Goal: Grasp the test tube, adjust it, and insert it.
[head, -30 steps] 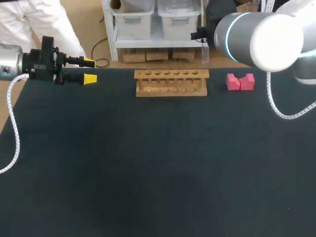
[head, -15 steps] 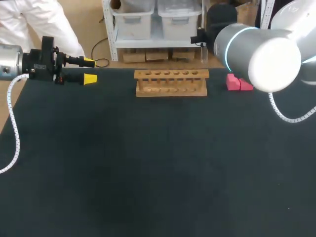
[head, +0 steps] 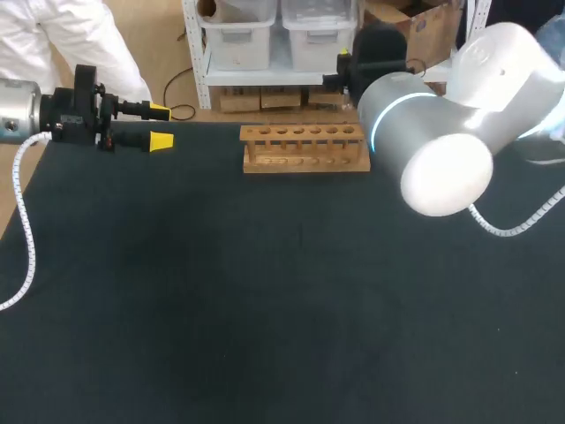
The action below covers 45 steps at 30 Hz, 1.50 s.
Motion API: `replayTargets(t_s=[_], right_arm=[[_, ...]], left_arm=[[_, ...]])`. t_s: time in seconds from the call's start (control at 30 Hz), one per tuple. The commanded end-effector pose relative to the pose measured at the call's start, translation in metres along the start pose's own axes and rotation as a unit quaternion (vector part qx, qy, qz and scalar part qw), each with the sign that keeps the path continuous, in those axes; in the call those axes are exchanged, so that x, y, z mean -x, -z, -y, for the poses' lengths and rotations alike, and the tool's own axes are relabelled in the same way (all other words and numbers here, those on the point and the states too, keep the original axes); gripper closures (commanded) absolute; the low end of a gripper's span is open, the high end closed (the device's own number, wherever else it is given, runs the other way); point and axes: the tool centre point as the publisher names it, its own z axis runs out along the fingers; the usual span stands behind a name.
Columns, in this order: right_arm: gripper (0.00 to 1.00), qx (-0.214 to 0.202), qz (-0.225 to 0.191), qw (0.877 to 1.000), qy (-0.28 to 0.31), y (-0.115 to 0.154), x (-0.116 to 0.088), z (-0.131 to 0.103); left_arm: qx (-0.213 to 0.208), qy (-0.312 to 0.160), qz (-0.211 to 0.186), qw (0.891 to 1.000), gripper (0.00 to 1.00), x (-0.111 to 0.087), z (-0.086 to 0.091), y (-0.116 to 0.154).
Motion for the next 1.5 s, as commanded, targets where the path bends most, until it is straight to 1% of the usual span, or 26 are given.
replayTargets(t_s=[0.03, 0.33, 0.5, 0.8, 1.17, 1.5], right_arm=[[1.00, 0.012, 0.071, 0.997, -0.001, -0.001, -0.004, -0.002], [1.00, 0.018, 0.067, 0.998, 0.000, -0.003, -0.014, -0.009], [1.00, 0.022, 0.072, 0.997, -0.002, -0.005, -0.020, -0.014], [1.00, 0.026, 0.077, 0.997, -0.004, -0.003, -0.025, -0.019], [1.00, 0.027, 0.076, 0.997, -0.005, -0.007, -0.040, -0.015], [1.00, 0.035, 0.079, 0.996, -0.007, -0.013, -0.046, -0.015]], left_arm=[[0.000, -0.001, 0.001, 1.000, 0.00, -0.001, -0.001, 0.000], [0.000, -0.001, 0.001, 1.000, 0.00, -0.001, -0.001, 0.000], [0.000, -0.001, 0.001, 1.000, 0.00, -0.001, -0.001, 0.000], [0.000, -0.001, 0.001, 1.000, 0.00, -0.001, -0.001, 0.000], [0.000, -0.001, 0.001, 1.000, 0.00, -0.001, -0.001, 0.000], [0.000, -0.001, 0.001, 1.000, 0.00, -0.001, -0.001, 0.000]])
